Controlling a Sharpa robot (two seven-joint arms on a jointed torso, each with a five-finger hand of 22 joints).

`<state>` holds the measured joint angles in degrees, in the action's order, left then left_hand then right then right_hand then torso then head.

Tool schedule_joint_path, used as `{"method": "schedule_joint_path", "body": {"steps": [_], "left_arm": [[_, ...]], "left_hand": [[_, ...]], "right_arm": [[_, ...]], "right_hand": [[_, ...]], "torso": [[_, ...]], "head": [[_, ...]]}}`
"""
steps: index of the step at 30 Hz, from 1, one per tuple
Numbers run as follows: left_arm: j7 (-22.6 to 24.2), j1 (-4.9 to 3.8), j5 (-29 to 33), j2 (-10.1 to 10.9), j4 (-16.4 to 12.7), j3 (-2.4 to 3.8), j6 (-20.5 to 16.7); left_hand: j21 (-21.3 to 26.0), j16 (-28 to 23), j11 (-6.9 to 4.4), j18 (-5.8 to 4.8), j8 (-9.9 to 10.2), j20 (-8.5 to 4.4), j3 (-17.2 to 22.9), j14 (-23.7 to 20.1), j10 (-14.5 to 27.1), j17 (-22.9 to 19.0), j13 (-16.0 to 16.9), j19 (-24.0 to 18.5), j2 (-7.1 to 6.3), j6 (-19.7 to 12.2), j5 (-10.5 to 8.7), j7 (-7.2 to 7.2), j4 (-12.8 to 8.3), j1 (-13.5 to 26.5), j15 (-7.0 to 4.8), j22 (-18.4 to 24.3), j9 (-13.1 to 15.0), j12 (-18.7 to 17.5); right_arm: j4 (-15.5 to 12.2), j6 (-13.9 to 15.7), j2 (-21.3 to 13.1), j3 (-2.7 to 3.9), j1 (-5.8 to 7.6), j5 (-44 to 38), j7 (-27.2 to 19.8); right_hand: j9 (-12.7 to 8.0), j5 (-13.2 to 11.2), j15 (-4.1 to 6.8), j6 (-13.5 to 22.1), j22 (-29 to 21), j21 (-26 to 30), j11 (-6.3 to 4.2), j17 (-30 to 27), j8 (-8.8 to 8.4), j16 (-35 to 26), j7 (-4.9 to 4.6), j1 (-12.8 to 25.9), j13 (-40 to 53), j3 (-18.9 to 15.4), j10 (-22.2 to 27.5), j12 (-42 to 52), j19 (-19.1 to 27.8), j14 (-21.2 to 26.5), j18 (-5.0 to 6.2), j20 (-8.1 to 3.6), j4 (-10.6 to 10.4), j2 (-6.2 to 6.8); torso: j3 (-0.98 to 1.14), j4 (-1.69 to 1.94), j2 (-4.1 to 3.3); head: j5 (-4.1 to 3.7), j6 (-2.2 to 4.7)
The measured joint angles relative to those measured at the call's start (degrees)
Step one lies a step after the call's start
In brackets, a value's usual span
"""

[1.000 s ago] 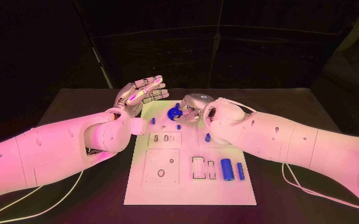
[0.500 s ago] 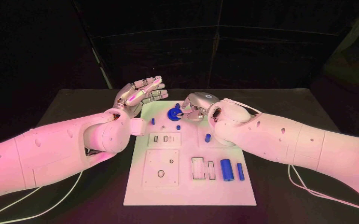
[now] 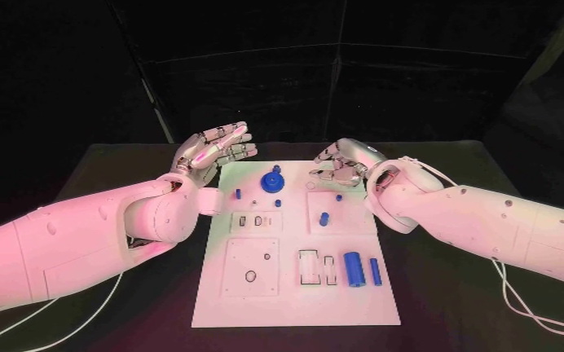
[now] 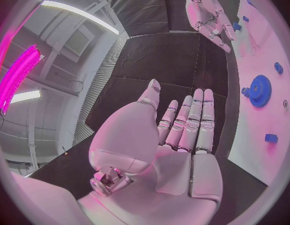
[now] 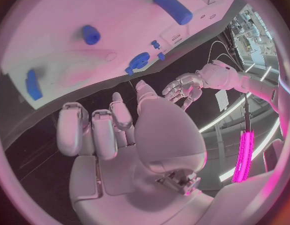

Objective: Assemble the parts on the task board

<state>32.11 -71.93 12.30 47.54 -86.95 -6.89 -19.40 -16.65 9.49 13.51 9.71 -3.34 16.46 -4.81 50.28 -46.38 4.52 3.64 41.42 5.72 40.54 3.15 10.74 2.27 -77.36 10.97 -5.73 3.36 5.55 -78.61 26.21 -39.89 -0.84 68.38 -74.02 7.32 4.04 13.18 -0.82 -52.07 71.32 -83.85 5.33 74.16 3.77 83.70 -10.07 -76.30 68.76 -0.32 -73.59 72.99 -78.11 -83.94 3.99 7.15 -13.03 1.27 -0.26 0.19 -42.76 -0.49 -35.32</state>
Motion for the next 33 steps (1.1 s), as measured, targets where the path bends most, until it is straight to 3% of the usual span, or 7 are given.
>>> {"method": "schedule_joint_path", "body": {"steps": [5,11,16,23,33], "left_arm": [[0.0,0.02,0.0,-0.02,0.13,-0.01,0.03],[0.0,0.03,0.0,-0.13,0.26,-0.01,0.08],[0.0,0.04,0.0,-0.22,0.62,-0.01,0.18],[-0.02,0.09,0.0,-0.45,1.02,-0.02,0.25],[-0.06,0.19,0.0,-0.65,1.48,-0.03,0.32]], "left_hand": [[0.0,0.0,0.0,0.0,0.0,0.0,0.0,0.0,0.0,0.0,0.0,0.0,0.0,0.0,0.0,0.0,0.0,0.0,0.0,0.0,0.0,0.0],[0.0,0.0,0.0,0.0,0.0,0.0,0.0,0.0,0.0,0.01,0.0,0.0,0.0,0.0,0.0,0.0,0.0,0.0,0.0,0.0,0.0,0.0],[0.0,0.0,0.0,0.0,0.0,0.0,0.0,0.0,0.0,0.01,0.0,0.0,0.0,0.0,0.0,0.0,0.0,0.0,0.0,0.05,0.0,0.0],[0.0,0.0,0.0,0.0,0.0,0.0,0.0,0.0,0.0,0.01,0.0,0.0,0.0,0.0,0.0,0.0,0.0,0.0,0.0,0.04,0.0,0.0],[0.0,0.0,0.0,0.0,0.0,0.0,0.0,0.0,0.0,0.01,0.0,0.0,0.0,0.0,0.0,0.0,0.0,0.0,0.0,0.04,0.0,0.0]], "right_arm": [[-0.22,-2.69,-5.56,-0.01,0.07,6.72,-3.42],[0.23,-5.73,-8.5,-0.05,0.06,10.14,-7.37],[1.94,-7.0,-9.29,-0.06,0.04,11.03,-9.4],[5.24,-8.17,-9.05,-0.07,0.03,11.25,-11.15],[6.73,-10.01,-8.31,-0.07,-0.03,10.83,-12.59]], "right_hand": [[0.0,0.0,0.0,-0.5,-0.2,0.22,-0.32,0.07,0.0,0.0,0.46,-4.22,-0.45,-0.35,0.32,-0.65,0.21,0.0,0.0,-0.21,3.17,1.0],[-0.01,0.0,0.22,-0.5,-0.2,0.22,-0.52,0.78,0.0,0.0,0.46,-6.8,-0.59,-0.74,0.52,-0.66,0.21,-0.22,0.0,-0.21,5.23,1.43],[-0.15,0.0,0.22,0.03,-0.09,0.22,-0.52,0.8,0.0,0.0,0.35,-7.48,-0.69,-1.11,0.52,-0.95,0.21,-0.22,0.0,-0.21,5.97,1.64],[-0.25,0.0,0.22,1.51,-0.04,0.22,-0.52,0.79,0.0,0.0,0.35,-7.5,-0.86,-1.66,0.52,-1.19,0.21,-0.22,0.0,-0.21,6.52,1.67],[-0.23,0.0,0.22,1.65,0.06,0.22,-0.52,0.78,0.0,0.0,0.34,-8.56,-0.91,-1.87,0.52,-1.2,0.21,-0.21,0.0,-0.21,7.28,1.17]], "torso": [[-0.04,-0.18,0.06],[0.03,-0.31,0.08],[0.12,-0.29,0.09],[0.09,-0.16,-0.03],[0.0,-0.12,-0.04]], "head": [[-0.31,-0.09],[-0.8,-0.07],[-1.33,0.04],[-1.39,0.1],[-1.4,-0.02]]}}
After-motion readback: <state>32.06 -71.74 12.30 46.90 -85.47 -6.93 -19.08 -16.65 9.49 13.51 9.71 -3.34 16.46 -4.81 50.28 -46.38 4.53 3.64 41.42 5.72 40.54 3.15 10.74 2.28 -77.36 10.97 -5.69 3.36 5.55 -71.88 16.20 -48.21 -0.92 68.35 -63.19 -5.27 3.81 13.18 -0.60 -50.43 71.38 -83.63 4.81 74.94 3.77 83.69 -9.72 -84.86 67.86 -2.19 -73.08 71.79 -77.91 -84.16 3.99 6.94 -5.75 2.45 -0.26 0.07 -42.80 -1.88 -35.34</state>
